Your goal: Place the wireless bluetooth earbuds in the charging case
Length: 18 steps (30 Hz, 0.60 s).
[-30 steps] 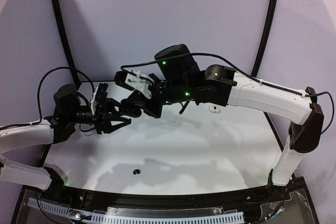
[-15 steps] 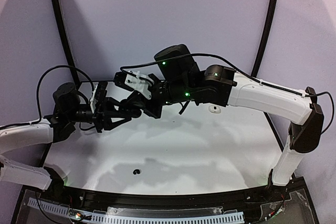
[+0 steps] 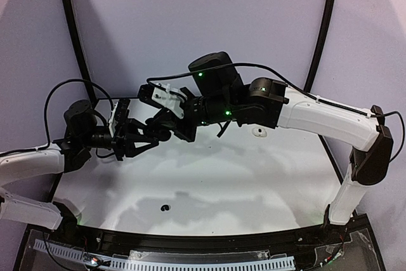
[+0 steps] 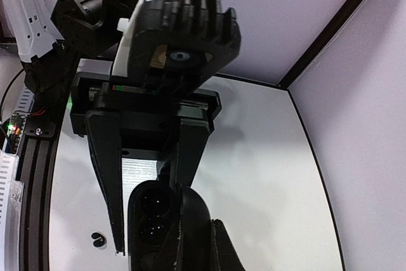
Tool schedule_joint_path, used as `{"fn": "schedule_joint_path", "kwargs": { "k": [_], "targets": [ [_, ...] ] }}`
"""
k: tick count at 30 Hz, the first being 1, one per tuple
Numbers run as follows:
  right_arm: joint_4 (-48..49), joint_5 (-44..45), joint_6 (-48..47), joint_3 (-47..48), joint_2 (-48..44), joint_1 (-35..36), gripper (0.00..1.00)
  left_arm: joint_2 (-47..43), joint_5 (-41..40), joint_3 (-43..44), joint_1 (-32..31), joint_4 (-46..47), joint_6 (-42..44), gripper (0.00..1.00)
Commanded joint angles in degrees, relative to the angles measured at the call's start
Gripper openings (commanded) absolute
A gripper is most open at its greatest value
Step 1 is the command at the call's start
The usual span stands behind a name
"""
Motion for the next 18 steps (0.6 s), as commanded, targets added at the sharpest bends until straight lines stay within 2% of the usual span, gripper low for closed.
{"fn": "schedule_joint_path", "kwargs": {
  "k": [1,5,8,12,18],
  "targets": [
    [2.3,-0.3,0.3,-0.4,-2.2,0.6,0.0,-0.4,0.7,0.7,-0.2,0.6,-0.2,0.27],
    [2.3,-0.7,0.2,-0.4,-2.0,0.6,0.0,-0.2,0.8,0.9,-0.2,0.9,-1.9,0.36],
    [2.4,-0.9,-0.1,-0.4,-2.0,0.5,0.0,-0.2,0.9,1.2,-0.2,1.0,-2.1,0.39],
    [2.3,-0.9,-0.1,-0.3,-2.0,0.6,0.0,0.0,1.4,1.3,-0.2,1.0,-2.2,0.32],
    [2.3,-1.2,-0.2,-0.4,-2.1,0.6,0.0,0.1,1.4,1.3,-0.2,1.3,-2.3,0.28]
  ]
}}
